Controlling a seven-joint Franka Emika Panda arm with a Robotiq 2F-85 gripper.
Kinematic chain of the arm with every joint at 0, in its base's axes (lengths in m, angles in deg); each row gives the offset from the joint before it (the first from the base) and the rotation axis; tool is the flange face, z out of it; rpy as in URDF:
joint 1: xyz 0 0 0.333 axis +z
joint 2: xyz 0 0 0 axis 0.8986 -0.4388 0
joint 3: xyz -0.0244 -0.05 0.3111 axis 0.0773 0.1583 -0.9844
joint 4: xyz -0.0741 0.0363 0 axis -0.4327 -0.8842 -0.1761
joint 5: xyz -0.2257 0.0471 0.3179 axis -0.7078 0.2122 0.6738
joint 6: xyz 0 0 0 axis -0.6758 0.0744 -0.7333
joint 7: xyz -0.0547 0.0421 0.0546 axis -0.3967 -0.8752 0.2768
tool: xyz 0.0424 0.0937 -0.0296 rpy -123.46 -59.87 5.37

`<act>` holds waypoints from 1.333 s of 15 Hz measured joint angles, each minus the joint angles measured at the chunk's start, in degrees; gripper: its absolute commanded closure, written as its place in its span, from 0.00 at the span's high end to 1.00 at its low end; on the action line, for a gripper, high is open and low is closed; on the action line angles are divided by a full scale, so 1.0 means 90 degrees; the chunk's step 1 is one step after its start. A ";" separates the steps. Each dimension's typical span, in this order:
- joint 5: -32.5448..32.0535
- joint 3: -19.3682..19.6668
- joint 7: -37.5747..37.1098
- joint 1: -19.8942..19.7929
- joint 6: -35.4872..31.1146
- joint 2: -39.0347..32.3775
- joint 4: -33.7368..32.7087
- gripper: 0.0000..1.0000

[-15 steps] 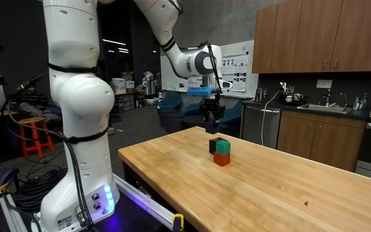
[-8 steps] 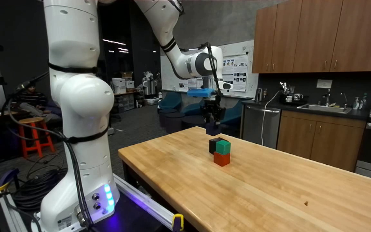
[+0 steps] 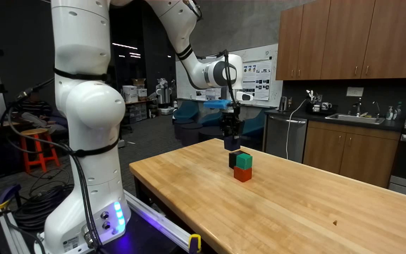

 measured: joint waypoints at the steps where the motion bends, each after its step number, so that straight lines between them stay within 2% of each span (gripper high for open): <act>1: -0.0002 -0.0006 -0.0074 0.0014 -0.0004 -0.0021 -0.0004 0.30; 7: -0.0119 -0.0030 -0.0432 0.0049 -0.0022 -0.0175 -0.0110 0.30; 20: -0.0311 0.0041 -0.0496 0.0038 -0.0029 -0.0317 -0.0379 0.30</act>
